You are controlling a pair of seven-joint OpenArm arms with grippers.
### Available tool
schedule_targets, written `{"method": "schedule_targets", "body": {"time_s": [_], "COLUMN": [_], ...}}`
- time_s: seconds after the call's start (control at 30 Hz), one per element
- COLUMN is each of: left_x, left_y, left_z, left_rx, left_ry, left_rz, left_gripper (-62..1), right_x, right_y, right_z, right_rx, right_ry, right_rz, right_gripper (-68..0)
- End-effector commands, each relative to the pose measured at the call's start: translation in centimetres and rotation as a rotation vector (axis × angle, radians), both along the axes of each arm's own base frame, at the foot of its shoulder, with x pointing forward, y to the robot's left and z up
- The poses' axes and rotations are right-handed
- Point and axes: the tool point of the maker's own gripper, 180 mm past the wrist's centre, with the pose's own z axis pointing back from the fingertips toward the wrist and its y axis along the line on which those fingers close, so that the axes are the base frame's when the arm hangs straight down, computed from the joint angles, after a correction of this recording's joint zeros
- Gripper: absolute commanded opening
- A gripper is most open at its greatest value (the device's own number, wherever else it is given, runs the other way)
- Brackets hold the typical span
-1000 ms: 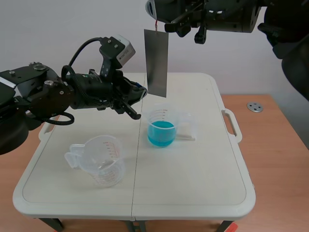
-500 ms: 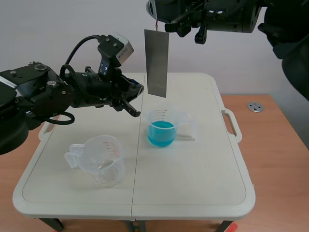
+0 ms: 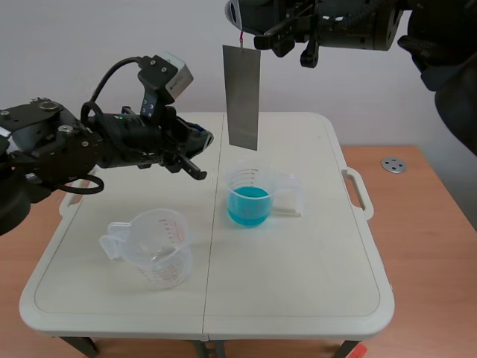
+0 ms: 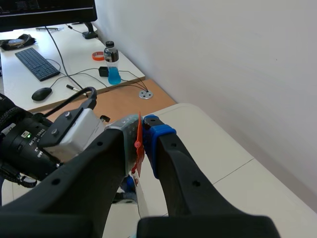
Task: Hold the metal plate by the orange handle, dip it into the blue solution, take it out and point at it, then put the plate back in the beaker on the left.
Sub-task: 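Point at the plate with the left hand, then lower the plate into the blue solution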
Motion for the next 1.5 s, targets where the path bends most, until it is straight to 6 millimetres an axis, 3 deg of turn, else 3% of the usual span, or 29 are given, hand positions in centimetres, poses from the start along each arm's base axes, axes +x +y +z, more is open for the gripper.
{"method": "schedule_targets", "body": {"time_s": [0.0, 0.17, 0.4, 0.6, 0.8, 1.13, 1.47], "left_x": [0.3, -0.7, -4.5, -8.7, -13.6, -23.7, -33.7], "left_y": [2.6, 8.9, 17.2, 22.6, 27.2, 31.2, 30.5], "left_z": [1.1, 1.6, 1.5, -0.1, -2.5, -6.9, -10.9], "left_rx": [-0.007, 0.034, 0.149, 0.238, 0.309, 0.436, 0.529], "left_ry": [-0.024, -0.025, 0.007, 0.086, 0.197, 0.418, 0.611], "left_rz": [0.04, 0.133, 0.238, 0.324, 0.417, 0.491, 0.483], "left_gripper": [-58.2, -58.2, -58.2, -58.2, -58.2, -58.2, -58.2], "right_x": [-0.2, -0.2, -0.2, -0.1, 0.9, 2.0, 2.7], "right_y": [0.3, 0.3, 0.3, 0.2, -0.5, -1.3, -1.8], "right_z": [1.9, 1.8, 1.6, 0.9, -1.0, -3.3, -5.0], "right_rx": [0.035, 0.029, 0.028, 0.031, 0.051, 0.09, 0.103], "right_ry": [-0.044, -0.04, -0.036, -0.015, 0.048, 0.124, 0.162], "right_rz": [0.02, 0.02, 0.019, 0.015, -0.012, -0.046, -0.073], "right_gripper": [-66.2, -66.2, -66.2, -66.2, -66.2, -66.2, -66.2]}}
